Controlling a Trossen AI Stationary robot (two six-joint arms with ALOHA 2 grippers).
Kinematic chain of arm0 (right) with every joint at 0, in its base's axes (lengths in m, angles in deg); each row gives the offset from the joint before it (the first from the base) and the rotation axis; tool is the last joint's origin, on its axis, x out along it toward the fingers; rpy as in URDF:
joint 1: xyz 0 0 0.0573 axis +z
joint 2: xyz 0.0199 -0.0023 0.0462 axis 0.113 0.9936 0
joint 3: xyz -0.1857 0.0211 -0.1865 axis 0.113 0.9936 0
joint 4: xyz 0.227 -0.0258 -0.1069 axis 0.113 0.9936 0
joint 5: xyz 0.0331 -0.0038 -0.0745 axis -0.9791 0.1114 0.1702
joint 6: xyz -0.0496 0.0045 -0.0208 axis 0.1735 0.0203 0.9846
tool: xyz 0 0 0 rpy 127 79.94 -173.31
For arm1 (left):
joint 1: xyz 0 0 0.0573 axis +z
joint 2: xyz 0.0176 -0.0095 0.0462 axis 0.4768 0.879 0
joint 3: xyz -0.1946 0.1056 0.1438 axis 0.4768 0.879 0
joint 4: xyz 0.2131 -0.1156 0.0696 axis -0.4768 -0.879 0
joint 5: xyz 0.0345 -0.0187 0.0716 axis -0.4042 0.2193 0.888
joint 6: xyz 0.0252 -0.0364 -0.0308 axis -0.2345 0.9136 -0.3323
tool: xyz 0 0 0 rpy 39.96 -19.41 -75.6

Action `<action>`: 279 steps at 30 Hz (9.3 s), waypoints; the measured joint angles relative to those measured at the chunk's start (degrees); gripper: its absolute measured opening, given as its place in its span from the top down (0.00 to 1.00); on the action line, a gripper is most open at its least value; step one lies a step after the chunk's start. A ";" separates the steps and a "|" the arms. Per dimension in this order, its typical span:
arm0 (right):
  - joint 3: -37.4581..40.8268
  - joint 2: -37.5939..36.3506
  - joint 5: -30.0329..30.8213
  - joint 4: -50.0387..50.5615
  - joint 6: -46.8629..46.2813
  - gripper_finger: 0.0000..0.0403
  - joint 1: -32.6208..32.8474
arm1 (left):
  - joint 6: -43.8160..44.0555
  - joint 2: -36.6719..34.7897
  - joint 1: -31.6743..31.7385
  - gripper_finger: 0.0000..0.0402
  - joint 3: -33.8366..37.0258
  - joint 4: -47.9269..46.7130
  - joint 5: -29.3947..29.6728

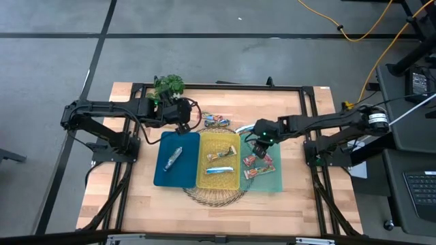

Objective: Pick and place Granola Bars by type
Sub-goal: Put the red granola bar into the green bin

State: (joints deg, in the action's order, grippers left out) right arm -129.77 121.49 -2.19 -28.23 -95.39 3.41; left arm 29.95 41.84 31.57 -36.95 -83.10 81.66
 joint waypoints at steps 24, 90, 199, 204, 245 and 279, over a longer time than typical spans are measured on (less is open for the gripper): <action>3.97 -0.04 -1.24 -3.84 -6.57 0.86 -0.16 | -1.53 0.02 -0.03 0.65 0.00 1.06 -1.53; -20.38 -0.63 7.39 3.10 25.40 0.34 -14.39 | -29.49 35.15 24.94 0.25 0.02 25.57 -34.26; -12.71 7.96 -17.47 -64.47 23.64 0.25 -19.83 | -2.97 3.82 14.25 0.93 -0.07 40.23 -26.86; -13.62 8.90 -17.92 -63.76 23.65 0.41 -19.83 | -2.97 3.82 14.25 0.93 -0.07 40.21 -26.86; -13.62 -18.33 -17.14 -15.54 29.66 0.83 -17.16 | -4.91 -0.48 14.25 0.49 -0.11 29.03 -30.32; -13.60 4.46 6.27 12.66 -11.48 0.83 26.28 | -9.03 -0.39 14.25 0.51 -0.11 24.21 -30.82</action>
State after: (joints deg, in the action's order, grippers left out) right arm -143.38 125.95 4.09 -15.57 -106.87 29.69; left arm 20.93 41.45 45.82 -37.06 -58.89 50.85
